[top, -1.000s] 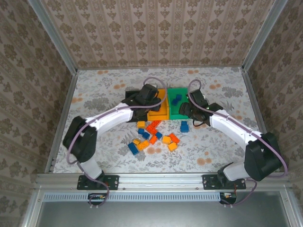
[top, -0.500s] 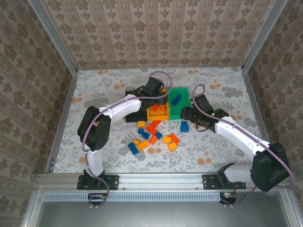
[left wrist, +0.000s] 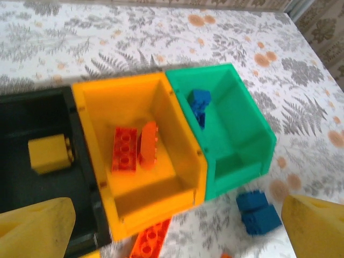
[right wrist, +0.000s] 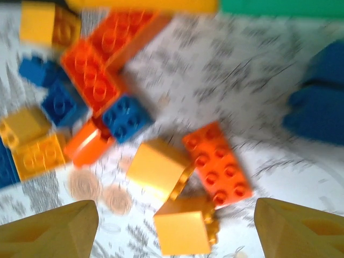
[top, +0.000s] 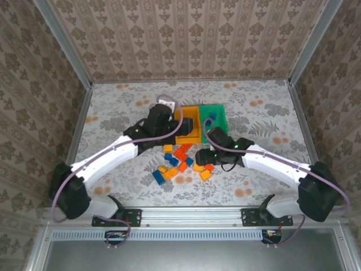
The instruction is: Sort the legos into containers by color
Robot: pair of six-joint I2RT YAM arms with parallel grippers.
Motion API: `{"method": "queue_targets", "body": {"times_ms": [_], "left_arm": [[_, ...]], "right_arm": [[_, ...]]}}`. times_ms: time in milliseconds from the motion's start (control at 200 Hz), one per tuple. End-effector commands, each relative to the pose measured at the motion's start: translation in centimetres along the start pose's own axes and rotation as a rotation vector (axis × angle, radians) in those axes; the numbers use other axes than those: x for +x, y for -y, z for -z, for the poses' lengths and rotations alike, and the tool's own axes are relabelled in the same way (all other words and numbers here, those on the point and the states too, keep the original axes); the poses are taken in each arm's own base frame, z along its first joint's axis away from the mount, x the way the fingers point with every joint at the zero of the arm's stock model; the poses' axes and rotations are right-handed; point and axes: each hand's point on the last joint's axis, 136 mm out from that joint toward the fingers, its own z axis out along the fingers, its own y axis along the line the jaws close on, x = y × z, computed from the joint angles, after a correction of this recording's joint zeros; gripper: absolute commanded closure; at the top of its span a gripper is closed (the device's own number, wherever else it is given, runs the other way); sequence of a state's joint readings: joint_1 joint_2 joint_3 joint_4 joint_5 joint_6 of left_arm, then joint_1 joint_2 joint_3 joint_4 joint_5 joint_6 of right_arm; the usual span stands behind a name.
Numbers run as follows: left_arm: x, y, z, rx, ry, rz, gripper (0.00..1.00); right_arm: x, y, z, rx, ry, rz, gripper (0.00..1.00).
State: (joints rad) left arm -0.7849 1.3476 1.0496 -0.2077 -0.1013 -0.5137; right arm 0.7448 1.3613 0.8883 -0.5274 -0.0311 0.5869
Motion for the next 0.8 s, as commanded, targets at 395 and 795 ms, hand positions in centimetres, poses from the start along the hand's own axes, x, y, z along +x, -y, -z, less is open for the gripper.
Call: {"method": "queue_targets", "body": {"times_ms": [395, 795], "left_arm": [[8.2, -6.9, 5.3, -0.155, -0.043, 0.116, 0.0], [9.0, -8.1, 5.3, -0.197, -0.06, 0.12, 0.0]], "right_arm": [[5.2, 0.9, -4.4, 0.19, -0.183, 0.156, 0.27], [5.2, 1.2, -5.2, 0.222, -0.19, 0.166, 0.51]]}}
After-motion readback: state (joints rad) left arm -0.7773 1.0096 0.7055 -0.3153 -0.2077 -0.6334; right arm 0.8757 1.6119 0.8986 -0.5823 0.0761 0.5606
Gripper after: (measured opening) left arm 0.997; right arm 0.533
